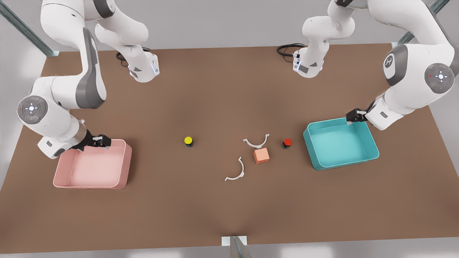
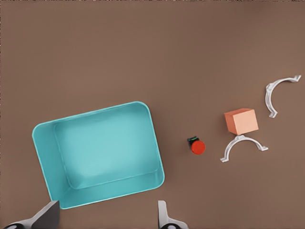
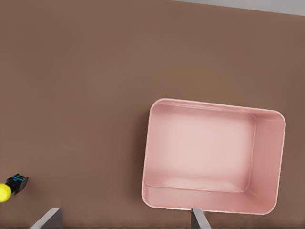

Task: Place the red button in the blue storage box with the left arm, and place the yellow button in the pink storage box with the right arm

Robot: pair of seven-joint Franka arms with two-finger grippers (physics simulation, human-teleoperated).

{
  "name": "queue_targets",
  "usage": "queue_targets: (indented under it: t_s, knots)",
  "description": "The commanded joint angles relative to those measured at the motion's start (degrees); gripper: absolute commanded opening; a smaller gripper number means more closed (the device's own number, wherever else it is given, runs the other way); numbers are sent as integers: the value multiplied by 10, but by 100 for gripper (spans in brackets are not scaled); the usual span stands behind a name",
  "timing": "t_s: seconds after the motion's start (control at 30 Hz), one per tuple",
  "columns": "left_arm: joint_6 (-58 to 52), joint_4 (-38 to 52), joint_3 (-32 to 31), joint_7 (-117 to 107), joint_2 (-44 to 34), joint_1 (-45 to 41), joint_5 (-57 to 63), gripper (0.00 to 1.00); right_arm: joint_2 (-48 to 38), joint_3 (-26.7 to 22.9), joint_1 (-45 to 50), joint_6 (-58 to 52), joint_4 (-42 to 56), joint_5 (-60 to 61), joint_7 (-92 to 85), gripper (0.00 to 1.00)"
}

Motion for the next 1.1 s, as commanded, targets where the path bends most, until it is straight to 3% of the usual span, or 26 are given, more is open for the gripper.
queue_targets:
  t_s: [0.0,0.03,0.1,0.2,0.3,0.57,0.8,0.93,0.97,1.0,1.03,1.07]
  knots:
    - [23,0,0,24,1,0,6,100,3,0,1,-23,0,4,4,100]
    - [23,0,0,11,2,0,7,100,3,1,1,-23,0,4,5,100]
    - [26,1,-3,-353,13,-33,-2,100,4,1,2,-24,0,4,6,100]
    - [160,-37,-5,-860,49,-112,-55,100,52,1,34,-14,1,4,57,100]
    - [249,-67,-4,-1109,94,-155,-49,100,90,5,44,15,-4,26,87,100]
    - [511,-335,-5,-1112,98,-166,-19,100,164,42,77,189,-77,58,260,100]
    - [561,-356,-3,-1111,155,-164,-14,100,156,81,79,293,-138,93,422,100]
    - [603,-395,-3,-1111,155,-167,-12,100,156,99,83,418,-208,92,492,100]
    - [603,-394,-3,-1111,155,-167,-12,93,156,99,86,449,-227,91,500,100]
    - [603,-394,-3,-1111,155,-169,-12,75,155,99,90,476,-245,91,506,100]
    - [603,-394,-3,-1111,155,-169,-11,64,157,99,93,488,-255,91,516,100]
    - [603,-394,-3,-1111,155,-169,-11,57,157,99,95,508,-265,91,520,100]
